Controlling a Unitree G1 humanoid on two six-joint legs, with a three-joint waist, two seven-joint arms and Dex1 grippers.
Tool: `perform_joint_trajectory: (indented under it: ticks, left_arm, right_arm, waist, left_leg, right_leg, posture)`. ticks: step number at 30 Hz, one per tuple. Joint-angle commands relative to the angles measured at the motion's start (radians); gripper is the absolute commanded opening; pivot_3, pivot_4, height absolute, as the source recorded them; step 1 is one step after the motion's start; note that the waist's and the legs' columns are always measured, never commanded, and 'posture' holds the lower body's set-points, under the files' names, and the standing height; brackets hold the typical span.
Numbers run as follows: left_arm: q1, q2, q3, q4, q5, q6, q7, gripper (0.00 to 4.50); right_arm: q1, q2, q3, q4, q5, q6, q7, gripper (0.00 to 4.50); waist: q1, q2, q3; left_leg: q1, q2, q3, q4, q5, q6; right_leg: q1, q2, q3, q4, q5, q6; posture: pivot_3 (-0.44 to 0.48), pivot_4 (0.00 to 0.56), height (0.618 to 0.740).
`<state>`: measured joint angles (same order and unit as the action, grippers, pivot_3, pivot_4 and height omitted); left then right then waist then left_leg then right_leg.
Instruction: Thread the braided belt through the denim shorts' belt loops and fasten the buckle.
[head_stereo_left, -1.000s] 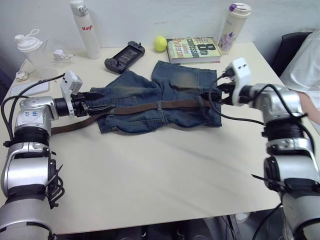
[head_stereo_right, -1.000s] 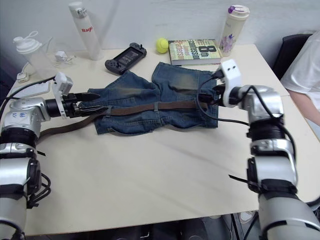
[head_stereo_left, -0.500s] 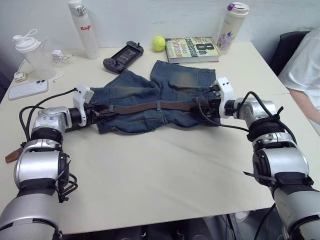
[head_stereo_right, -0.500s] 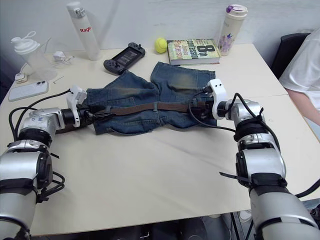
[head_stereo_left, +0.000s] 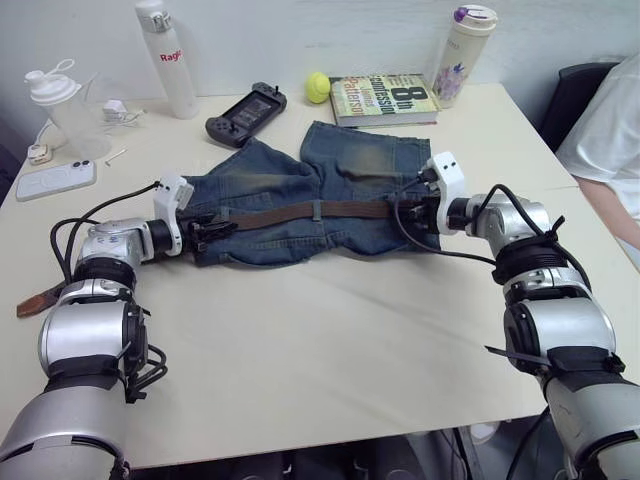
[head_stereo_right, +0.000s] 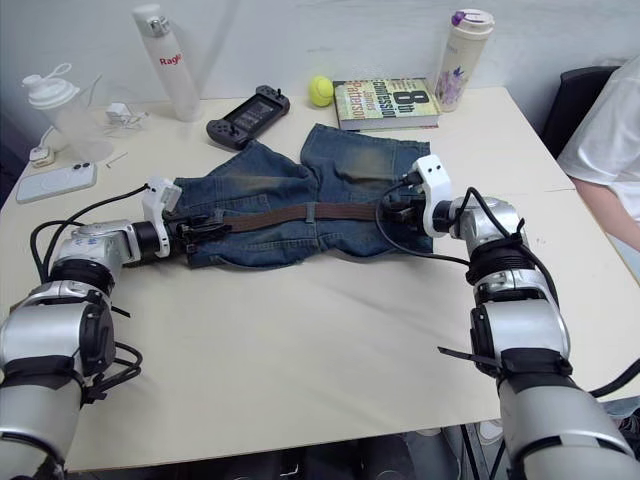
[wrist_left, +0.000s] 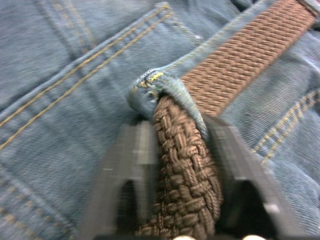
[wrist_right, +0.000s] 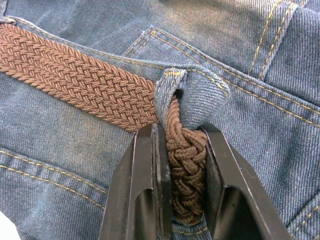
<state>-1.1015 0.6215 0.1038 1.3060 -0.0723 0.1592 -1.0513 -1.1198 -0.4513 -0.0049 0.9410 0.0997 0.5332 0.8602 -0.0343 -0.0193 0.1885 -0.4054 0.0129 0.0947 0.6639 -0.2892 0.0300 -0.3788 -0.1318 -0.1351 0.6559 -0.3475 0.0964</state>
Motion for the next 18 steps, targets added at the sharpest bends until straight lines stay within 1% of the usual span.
perform_joint_trajectory:
  ticks: [1,5,8,9,10,12,13,14,16,17,18]
  left_arm:
    - [-0.001,0.007,0.006,-0.02,0.006,-0.032,-0.027,1.23]
    - [0.007,0.01,0.025,-0.046,-0.011,-0.106,-0.035,1.23]
    - [0.053,0.02,0.033,-0.116,-0.026,-0.236,-0.085,1.23]
    - [0.103,0.023,0.047,-0.191,-0.045,-0.332,-0.098,1.23]
    - [0.138,0.025,0.057,-0.244,-0.057,-0.396,-0.104,1.23]
    - [0.262,0.025,0.09,-0.416,-0.066,-0.598,-0.039,1.23]
    - [0.358,0.031,0.099,-0.54,-0.061,-0.713,-0.021,1.23]
    - [0.428,0.037,0.103,-0.631,-0.058,-0.789,-0.007,1.23]
    - [0.601,0.06,0.122,-0.762,-0.06,-0.959,0.001,1.23]
    - [0.656,0.073,0.13,-0.786,-0.059,-1.018,0.011,1.23]
    - [0.715,0.104,0.13,-0.763,-0.046,-1.112,0.007,1.23]
  right_arm:
    - [0.02,0.001,-0.011,-0.093,0.026,0.023,0.018,0.42]
    - [0.069,-0.005,-0.038,-0.226,0.062,0.065,0.01,0.42]
    - [0.164,-0.034,-0.059,-0.439,0.099,0.102,0.008,0.42]
    - [0.249,-0.061,-0.059,-0.596,0.113,0.064,0.036,0.42]
    - [0.308,-0.079,-0.058,-0.704,0.122,0.036,0.056,0.42]
    - [0.473,-0.125,-0.076,-0.956,0.153,-0.049,0.104,0.42]
    - [0.571,-0.156,-0.081,-1.066,0.149,-0.108,0.123,0.42]
    - [0.641,-0.179,-0.083,-1.144,0.146,-0.148,0.133,0.42]
    - [0.837,-0.266,-0.066,-1.248,0.059,-0.333,0.165,0.42]
    - [0.903,-0.3,-0.06,-1.266,0.026,-0.403,0.172,0.42]
    - [0.977,-0.349,-0.05,-1.252,-0.035,-0.512,0.173,0.42]
  waist:
    - [0.0,0.0,0.0]
    - [0.001,0.0,0.0]
    - [0.002,0.0,0.0]
    - [0.003,0.0,0.0]
    - [0.004,0.0,0.0]
    - [0.006,0.0,0.0]
    - [0.007,0.0,0.0]
    - [0.007,0.0,0.0]
    - [0.006,0.0,0.0]
    - [0.007,0.0,0.0]
    - [0.007,0.0,0.0]
  left_leg:
    - [0.0,0.0,0.0,0.0,0.0,0.0]
    - [0.0,0.0,0.0,0.0,0.0,0.0]
    - [0.0,0.0,-0.001,0.0,0.0,0.0]
    - [0.0,0.0,-0.001,0.0,0.0,0.0]
    - [0.0,0.0,-0.001,0.0,0.0,0.0]
    - [-0.001,0.0,-0.002,-0.001,0.0,0.0]
    - [-0.001,0.0,-0.002,-0.002,-0.001,0.0]
    - [-0.001,0.0,-0.003,-0.002,-0.001,0.0]
    - [0.0,0.001,-0.002,-0.003,-0.003,-0.001]
    - [0.001,0.001,-0.002,-0.004,-0.004,-0.001]
    - [0.002,0.001,-0.001,-0.004,-0.004,0.0]
  right_leg:
    - [0.0,0.0,0.0,0.0,0.0,0.0]
    - [0.0,0.0,0.0,0.0,0.0,0.0]
    - [0.0,0.0,0.0,-0.001,0.0,0.0]
    - [0.0,0.0,0.0,0.0,0.0,0.0]
    - [0.0,0.0,0.0,0.0,0.0,0.0]
    - [0.0,-0.001,0.002,-0.002,0.0,0.0]
    - [0.0,-0.001,0.002,-0.002,0.0,0.0]
    - [0.0,-0.002,0.003,-0.003,0.0,0.0]
    - [0.001,-0.002,0.003,-0.004,0.0,0.0]
    - [0.002,-0.002,0.003,-0.005,0.0,0.0]
    - [0.003,-0.002,0.002,-0.007,0.0,0.0]
  posture:
    - [0.0,0.15,0.74]
    - [0.0,0.15,0.74]
    - [0.0,0.15,0.74]
    - [0.0,0.15,0.74]
    - [0.0,0.15,0.74]
    - [0.0,0.15,0.74]
    - [0.0,0.15,0.74]
    - [0.0,0.15,0.74]
    - [0.0,0.15,0.74]
    - [0.0,0.15,0.74]
    - [0.0,0.15,0.74]
